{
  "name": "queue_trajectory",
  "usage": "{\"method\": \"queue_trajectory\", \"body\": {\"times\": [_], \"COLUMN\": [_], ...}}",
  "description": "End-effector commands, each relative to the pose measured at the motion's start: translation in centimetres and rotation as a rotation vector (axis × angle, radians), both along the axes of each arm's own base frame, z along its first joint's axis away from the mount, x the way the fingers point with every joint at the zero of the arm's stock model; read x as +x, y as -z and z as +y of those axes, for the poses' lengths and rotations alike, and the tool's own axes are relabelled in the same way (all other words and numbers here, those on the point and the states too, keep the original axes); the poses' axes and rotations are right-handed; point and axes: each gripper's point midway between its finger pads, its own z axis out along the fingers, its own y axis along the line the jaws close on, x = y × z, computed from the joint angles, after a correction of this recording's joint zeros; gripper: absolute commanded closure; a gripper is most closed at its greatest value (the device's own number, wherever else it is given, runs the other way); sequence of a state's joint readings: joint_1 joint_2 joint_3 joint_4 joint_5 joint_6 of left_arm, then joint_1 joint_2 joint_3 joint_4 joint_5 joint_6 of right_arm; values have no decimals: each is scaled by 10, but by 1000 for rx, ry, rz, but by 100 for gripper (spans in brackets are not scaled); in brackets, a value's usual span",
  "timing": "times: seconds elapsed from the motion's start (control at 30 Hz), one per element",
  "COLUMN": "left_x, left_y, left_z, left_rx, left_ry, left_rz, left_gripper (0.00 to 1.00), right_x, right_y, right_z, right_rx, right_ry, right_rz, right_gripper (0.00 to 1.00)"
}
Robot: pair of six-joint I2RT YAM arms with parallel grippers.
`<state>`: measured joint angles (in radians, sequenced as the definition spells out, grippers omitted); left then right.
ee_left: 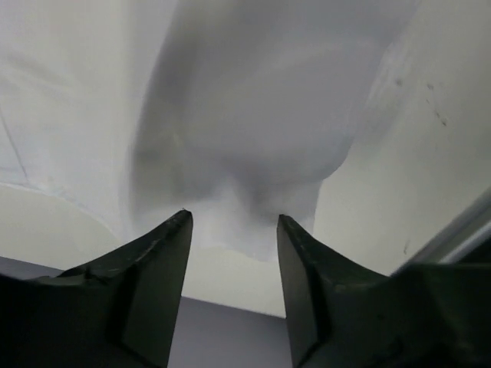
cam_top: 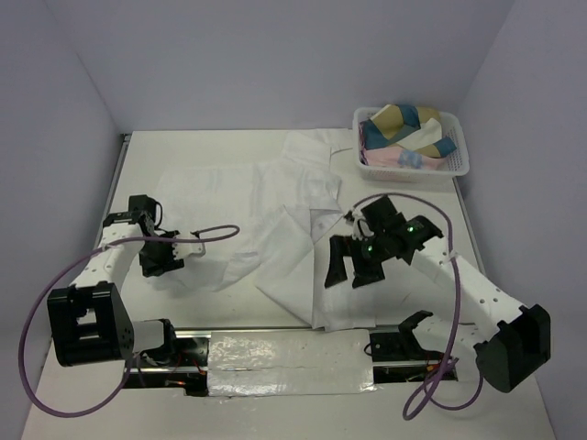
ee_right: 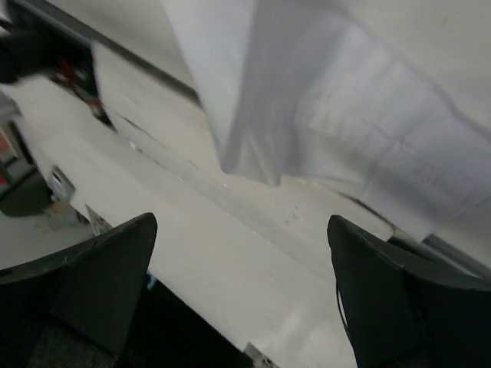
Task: Fold and stack the long sleeve shirts
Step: Flatten the shirt out
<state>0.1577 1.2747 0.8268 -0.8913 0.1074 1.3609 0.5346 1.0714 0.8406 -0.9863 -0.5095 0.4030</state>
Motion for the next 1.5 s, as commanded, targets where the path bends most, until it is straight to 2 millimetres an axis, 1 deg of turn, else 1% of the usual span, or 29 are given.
{"method": "queue_trajectory", "body": {"times": [0.0, 0.03, 0.07, 0.1, 0.13, 0.17, 0.23, 0.3, 0.33, 0.37, 0.4, 0.43, 0.57, 0.67, 0.73, 0.77, 0.8, 0.83, 0.87, 0.93, 0.97, 1.0, 1.07, 1.13, 1.17, 1.27, 1.3, 1.4, 1.47], "left_x": [-1, 23, 29, 62, 81, 98, 140, 172, 178, 186, 192, 194, 207, 223, 240, 242, 256, 260, 263, 280, 286, 302, 331, 344, 362, 388, 398, 408, 405], "left_y": [-29, -60, -76, -120, -144, -164, -193, -174, -161, -143, -130, -117, -49, -11, -6, 16, 12, 19, 37, 39, 56, 47, 46, 61, 43, 23, 12, -27, -63], "left_z": [15, 13, 6, -5, -6, -4, 14, 37, 49, 53, 54, 59, 46, 34, 33, 32, 35, 37, 36, 44, 47, 53, 57, 50, 50, 40, 38, 25, 17], "left_rx": [80, 51, -6, -154, -235, -314, -469, -487, -449, -446, -448, -414, -314, -314, -347, -346, -351, -343, -325, -305, -292, -297, -329, -361, -401, -502, -540, -633, -669], "left_ry": [12, -3, -13, -99, -168, -242, -437, -624, -690, -725, -753, -783, -811, -850, -913, -957, -964, -975, -986, -1004, -1015, -1030, -1055, -1060, -1066, -1026, -1001, -916, -831], "left_rz": [4, -92, -118, -267, -347, -413, -482, -466, -461, -431, -428, -425, -326, -264, -260, -207, -227, -217, -186, -224, -214, -258, -291, -239, -290, -350, -393, -455, -504], "left_gripper": [37, 36, 32, 29, 25, 23, 24, 26, 27, 28, 28, 28, 28, 28, 28, 29, 29, 29, 29, 29, 29, 29, 28, 28, 28, 25, 22, 11, 4], "right_x": [86, 117, 142, 167, 183, 205, 245, 276, 297, 307, 319, 331, 330, 334, 346, 353, 365, 370, 376, 398, 405, 421, 442, 469, 483, 531, 550, 566, 560], "right_y": [-78, -106, -94, -94, -90, -99, -77, -65, -72, -68, -43, -49, -6, 34, 61, 70, 59, 86, 91, 81, 105, 95, 105, 98, 91, 41, 8, -63, -98], "right_z": [22, 28, 31, 29, 29, 31, 28, 28, 27, 30, 37, 45, 94, 101, 99, 95, 96, 96, 97, 105, 102, 106, 96, 90, 84, 89, 90, 91, 95], "right_rx": [151, 167, 115, 71, 42, 35, -37, -80, -101, -112, -134, -106, 32, 10, -20, -59, -73, -111, -122, -85, -93, -52, -17, 48, 90, 242, 306, 414, 437], "right_ry": [69, 89, 97, 132, 156, 191, 264, 310, 345, 352, 345, 345, 292, 352, 409, 437, 458, 470, 476, 493, 524, 547, 630, 696, 736, 743, 733, 700, 634], "right_rz": [-328, -437, -425, -470, -465, -494, -499, -506, -556, -560, -508, -509, -283, -188, -124, -115, -126, -89, -84, -105, -62, -94, -80, -134, -155, -377, -498, -707, -802], "right_gripper": [0, 0, 0, 2, 4, 8, 19, 24, 28, 31, 35, 39, 55, 56, 55, 55, 54, 53, 51, 47, 47, 50, 57, 60, 62, 65, 65, 65, 59]}}
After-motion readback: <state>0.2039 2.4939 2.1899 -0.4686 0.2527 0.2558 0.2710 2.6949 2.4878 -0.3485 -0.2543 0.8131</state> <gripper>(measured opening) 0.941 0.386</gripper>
